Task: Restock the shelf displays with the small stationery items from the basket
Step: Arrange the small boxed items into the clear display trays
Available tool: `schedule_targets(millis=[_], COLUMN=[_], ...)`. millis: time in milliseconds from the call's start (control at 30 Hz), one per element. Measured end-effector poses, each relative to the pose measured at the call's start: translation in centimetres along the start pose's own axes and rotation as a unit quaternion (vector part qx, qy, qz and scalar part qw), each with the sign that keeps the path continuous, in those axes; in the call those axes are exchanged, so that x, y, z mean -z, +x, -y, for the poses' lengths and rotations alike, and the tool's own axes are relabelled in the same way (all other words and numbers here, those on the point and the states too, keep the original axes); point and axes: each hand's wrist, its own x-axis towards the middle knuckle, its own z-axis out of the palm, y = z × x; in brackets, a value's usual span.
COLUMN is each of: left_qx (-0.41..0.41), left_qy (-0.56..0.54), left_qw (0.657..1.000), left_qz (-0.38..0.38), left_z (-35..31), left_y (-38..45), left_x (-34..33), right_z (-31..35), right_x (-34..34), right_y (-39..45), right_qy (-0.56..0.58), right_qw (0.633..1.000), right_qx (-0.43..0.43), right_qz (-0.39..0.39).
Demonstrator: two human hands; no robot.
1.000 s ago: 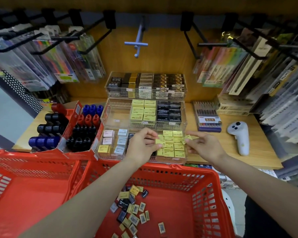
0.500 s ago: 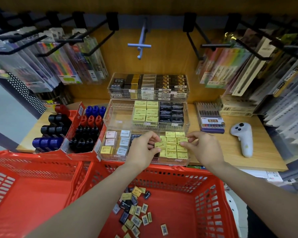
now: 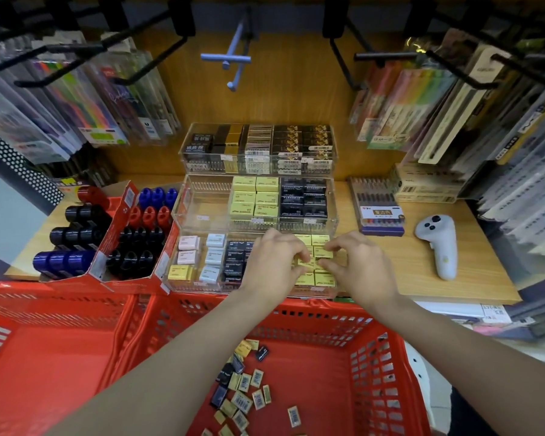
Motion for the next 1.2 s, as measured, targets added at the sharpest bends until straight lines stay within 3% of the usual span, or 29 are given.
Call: schedule_targets(millis=[200, 333, 433, 567, 767, 1200], left_qx=[0.034, 0.031, 0.046, 0.079, 0.097, 0.114], left_qy=[-0.015, 0.023, 0.005, -0.097, -0.056, -0.078], left_qw=[0.999, 0.999, 0.998, 0.992, 0.993, 0.990], left_qz=[-0.025, -0.025, -0.035, -0.021, 0.026, 0.032], left_z=[0.0, -0.1, 0.5, 1.3, 1.7, 1.3], left_y=[0.0, -0.1, -0.3, -0.3, -0.1, 0.0], left_x=[-0.2, -0.5, -0.7, 0.1, 0.4, -0.3], right_z=[0.4, 0.1, 0.0, 0.1, 0.3, -0.2], right_x=[-0.3, -0.2, 0.2, 0.6, 0.5, 0.4], right_y=[-0.4, -0.3, -0.4, -0.3, -0.8, -0.3], right_qy=[0.017, 0.035, 0.066, 0.081, 0.073, 0.109], right_qw=[0.999, 0.999, 0.997, 0.996, 0.996, 0.993], right_qx=[0.034, 0.012, 0.030, 0.019, 0.026, -0.022], right_qz=[-0.002, -0.013, 0.021, 0.024, 0.053, 0.035])
